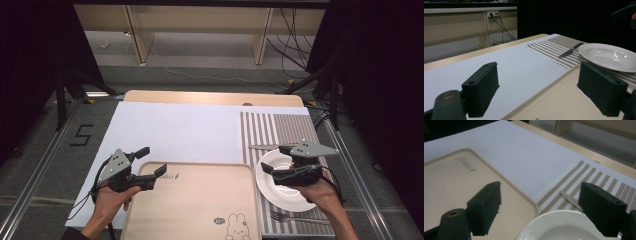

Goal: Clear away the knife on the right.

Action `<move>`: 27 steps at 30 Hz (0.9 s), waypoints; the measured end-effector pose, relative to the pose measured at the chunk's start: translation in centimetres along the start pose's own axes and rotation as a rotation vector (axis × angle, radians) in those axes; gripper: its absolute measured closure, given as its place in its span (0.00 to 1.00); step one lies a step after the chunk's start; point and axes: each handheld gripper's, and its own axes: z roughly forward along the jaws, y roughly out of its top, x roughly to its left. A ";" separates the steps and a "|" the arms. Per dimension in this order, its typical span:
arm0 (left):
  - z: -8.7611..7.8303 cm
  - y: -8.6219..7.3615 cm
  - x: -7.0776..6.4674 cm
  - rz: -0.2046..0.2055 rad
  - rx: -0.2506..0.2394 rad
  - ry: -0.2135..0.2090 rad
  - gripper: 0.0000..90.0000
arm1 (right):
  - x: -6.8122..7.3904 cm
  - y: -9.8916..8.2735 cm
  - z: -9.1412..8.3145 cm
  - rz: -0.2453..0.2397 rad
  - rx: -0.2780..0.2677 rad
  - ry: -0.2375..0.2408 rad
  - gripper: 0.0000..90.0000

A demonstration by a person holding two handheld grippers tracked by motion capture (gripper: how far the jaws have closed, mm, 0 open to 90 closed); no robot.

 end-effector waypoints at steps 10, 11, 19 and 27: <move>0.1 0.0 0.0 0.006 -0.002 -0.007 0.18 | -2.8 1.5 1.7 -0.042 0.090 0.009 0.22; 0.1 0.0 -0.1 0.007 -0.001 -0.006 0.18 | -3.2 1.6 2.0 -0.045 0.111 0.014 0.22; 0.2 -0.1 0.0 0.007 0.006 -0.009 0.18 | -6.1 2.6 3.5 -0.040 0.201 0.005 0.22; 0.2 -0.1 0.0 0.007 -0.002 -0.014 0.18 | -8.7 2.8 5.9 -0.039 0.318 -0.007 0.22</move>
